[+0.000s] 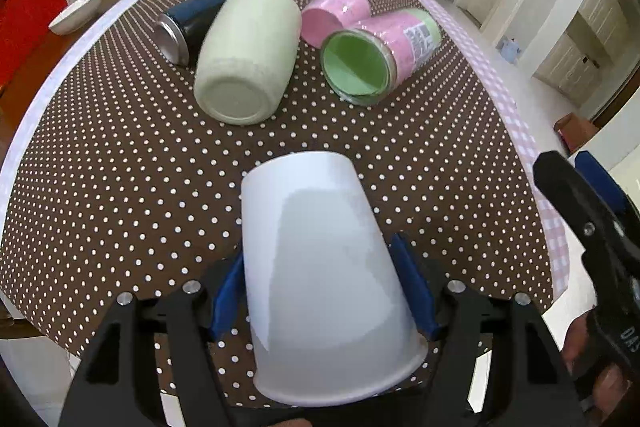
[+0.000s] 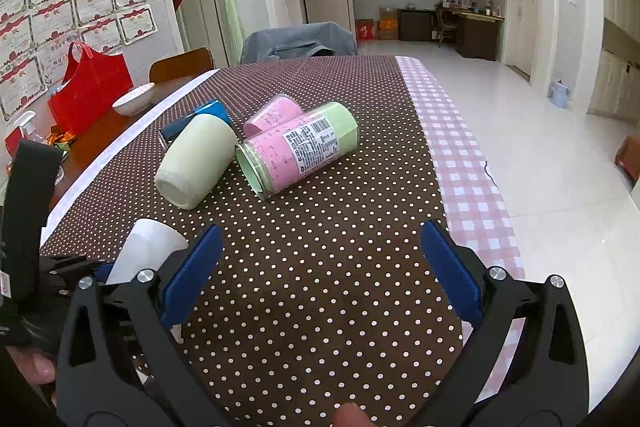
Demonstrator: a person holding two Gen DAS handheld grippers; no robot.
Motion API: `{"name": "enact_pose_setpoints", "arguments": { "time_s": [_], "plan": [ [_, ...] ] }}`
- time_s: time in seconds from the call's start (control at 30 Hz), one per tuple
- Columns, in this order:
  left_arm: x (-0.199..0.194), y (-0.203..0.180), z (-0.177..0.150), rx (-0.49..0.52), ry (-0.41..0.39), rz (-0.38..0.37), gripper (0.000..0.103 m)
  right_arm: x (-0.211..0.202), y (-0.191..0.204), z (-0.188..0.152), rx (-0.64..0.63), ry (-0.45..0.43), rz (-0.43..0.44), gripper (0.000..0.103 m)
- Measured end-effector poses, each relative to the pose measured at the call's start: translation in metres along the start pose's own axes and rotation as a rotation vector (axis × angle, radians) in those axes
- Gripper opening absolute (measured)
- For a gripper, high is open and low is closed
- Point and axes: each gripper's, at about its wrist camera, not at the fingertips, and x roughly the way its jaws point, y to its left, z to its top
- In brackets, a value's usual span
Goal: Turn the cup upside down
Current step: 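Carry the white cup in the left gripper toward the right gripper, then close the right gripper on the white cup while the left gripper opens and releases it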
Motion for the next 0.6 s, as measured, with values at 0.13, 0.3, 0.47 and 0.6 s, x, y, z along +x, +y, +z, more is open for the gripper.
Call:
{"name": "enact_pose_setpoints", "arguments": {
  "time_s": [0.13,0.3,0.47,0.6],
  "plan": [
    [0.002,0.000,0.005,0.017,-0.017,0.010,0.078,0.002,-0.001,0.000,0.004,0.005,0.003,0.097],
    [-0.007,0.003,0.006,0.022,-0.049,0.038,0.082,0.002,-0.001,0.000,0.013,0.009,0.020,0.097],
    [-0.020,0.006,0.001,0.026,-0.079,0.046,0.082,0.000,0.003,0.002,0.005,0.007,0.028,0.097],
    [-0.036,0.007,-0.004,0.027,-0.120,0.048,0.082,-0.005,0.008,0.004,-0.005,0.000,0.030,0.097]
  ]
}}
